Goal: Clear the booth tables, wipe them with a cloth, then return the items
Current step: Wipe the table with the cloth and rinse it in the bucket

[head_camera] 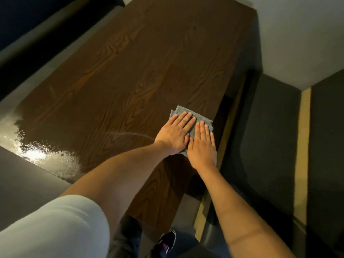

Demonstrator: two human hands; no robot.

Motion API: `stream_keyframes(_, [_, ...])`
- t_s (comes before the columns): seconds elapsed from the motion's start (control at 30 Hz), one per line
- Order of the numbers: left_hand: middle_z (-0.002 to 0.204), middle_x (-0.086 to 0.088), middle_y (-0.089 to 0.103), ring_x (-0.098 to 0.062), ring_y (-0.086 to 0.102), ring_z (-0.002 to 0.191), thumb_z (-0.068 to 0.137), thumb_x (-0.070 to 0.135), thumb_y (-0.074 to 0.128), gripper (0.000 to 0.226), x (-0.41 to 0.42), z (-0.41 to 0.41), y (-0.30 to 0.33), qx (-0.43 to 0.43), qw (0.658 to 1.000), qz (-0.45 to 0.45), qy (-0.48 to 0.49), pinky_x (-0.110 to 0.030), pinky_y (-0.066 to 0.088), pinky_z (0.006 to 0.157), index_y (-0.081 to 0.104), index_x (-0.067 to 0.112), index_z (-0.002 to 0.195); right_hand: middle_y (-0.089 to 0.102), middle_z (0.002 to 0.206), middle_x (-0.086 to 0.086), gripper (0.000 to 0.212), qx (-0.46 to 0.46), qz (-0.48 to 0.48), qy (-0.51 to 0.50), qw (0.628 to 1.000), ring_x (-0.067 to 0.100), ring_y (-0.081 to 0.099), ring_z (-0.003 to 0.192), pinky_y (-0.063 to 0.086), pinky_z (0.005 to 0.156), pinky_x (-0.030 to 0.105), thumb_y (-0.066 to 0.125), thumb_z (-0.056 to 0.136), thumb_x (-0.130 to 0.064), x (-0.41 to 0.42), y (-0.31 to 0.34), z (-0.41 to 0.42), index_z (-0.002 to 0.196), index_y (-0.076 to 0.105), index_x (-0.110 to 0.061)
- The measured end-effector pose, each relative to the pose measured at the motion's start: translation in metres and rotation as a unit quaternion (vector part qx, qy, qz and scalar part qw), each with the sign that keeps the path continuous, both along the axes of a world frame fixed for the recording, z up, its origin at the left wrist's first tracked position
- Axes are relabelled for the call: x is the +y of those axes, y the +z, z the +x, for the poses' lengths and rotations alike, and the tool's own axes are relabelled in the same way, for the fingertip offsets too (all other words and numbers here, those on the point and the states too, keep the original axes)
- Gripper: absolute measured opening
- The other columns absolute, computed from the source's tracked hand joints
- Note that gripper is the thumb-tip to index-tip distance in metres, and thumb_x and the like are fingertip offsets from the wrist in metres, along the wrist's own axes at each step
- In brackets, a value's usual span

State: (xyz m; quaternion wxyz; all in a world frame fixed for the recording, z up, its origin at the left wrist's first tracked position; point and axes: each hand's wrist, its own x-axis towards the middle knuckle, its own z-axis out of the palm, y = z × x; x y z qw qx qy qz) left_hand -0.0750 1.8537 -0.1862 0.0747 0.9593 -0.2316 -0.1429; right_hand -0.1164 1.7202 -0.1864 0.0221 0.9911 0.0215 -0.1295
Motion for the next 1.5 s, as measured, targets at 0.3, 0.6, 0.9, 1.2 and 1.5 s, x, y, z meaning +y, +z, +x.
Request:
stream_keyframes(0.3, [0.168,0.001,-0.011,-0.015,-0.019,0.152,0.108,0.044,0.015,0.060,0.003,-0.082,0.001,0.012,1.000,-0.020,0.018,-0.038,-0.010,0.125,-0.008,0.026,0.161,-0.006,0.167,0.010,0.063,0.007,0.060,0.002,0.998,0.021,-0.007,0.154,-0.002,0.125,0.038,0.014,0.105,-0.037,0.002,0.005,-0.076,0.157,-0.007,-0.011])
stream_keyframes(0.6, [0.168,0.003,-0.012,-0.013,-0.020,0.152,0.108,0.044,0.015,0.060,0.036,-0.132,0.001,0.013,0.999,-0.019,0.030,-0.035,-0.014,0.123,-0.009,0.028,0.160,-0.005,0.166,0.011,0.067,0.003,0.052,0.027,0.998,0.023,-0.006,0.154,-0.004,0.124,0.040,-0.013,0.094,-0.042,0.032,0.002,-0.122,0.153,-0.011,-0.010])
stream_keyframes(0.9, [0.169,0.002,-0.008,-0.013,-0.014,0.154,0.108,0.043,0.016,0.060,0.108,-0.103,0.000,0.000,0.999,-0.018,0.043,-0.035,-0.011,0.124,-0.006,0.026,0.161,-0.007,0.166,0.011,0.061,0.005,0.044,0.058,0.997,0.024,-0.007,0.154,-0.004,0.125,0.041,0.014,0.107,-0.040,0.102,0.007,-0.088,0.150,-0.016,-0.009])
stream_keyframes(1.2, [0.169,0.002,-0.006,-0.015,-0.013,0.154,0.107,0.044,0.014,0.060,0.248,-0.068,-0.005,-0.016,0.995,-0.017,0.100,-0.036,-0.008,0.126,-0.005,0.025,0.161,-0.009,0.167,0.011,0.061,0.007,0.047,0.117,0.992,0.024,-0.009,0.154,-0.003,0.125,0.041,0.012,0.106,-0.040,0.239,0.002,-0.036,0.149,-0.018,-0.009])
stream_keyframes(1.5, [0.169,0.001,-0.005,-0.015,-0.012,0.154,0.106,0.043,0.013,0.060,0.388,-0.037,-0.008,-0.026,0.984,-0.005,0.174,-0.034,-0.012,0.124,-0.003,0.025,0.161,-0.008,0.166,0.013,0.063,0.009,0.049,0.186,0.981,0.025,-0.008,0.154,0.000,0.126,0.042,0.012,0.107,-0.040,0.380,0.000,0.015,0.156,-0.010,-0.007])
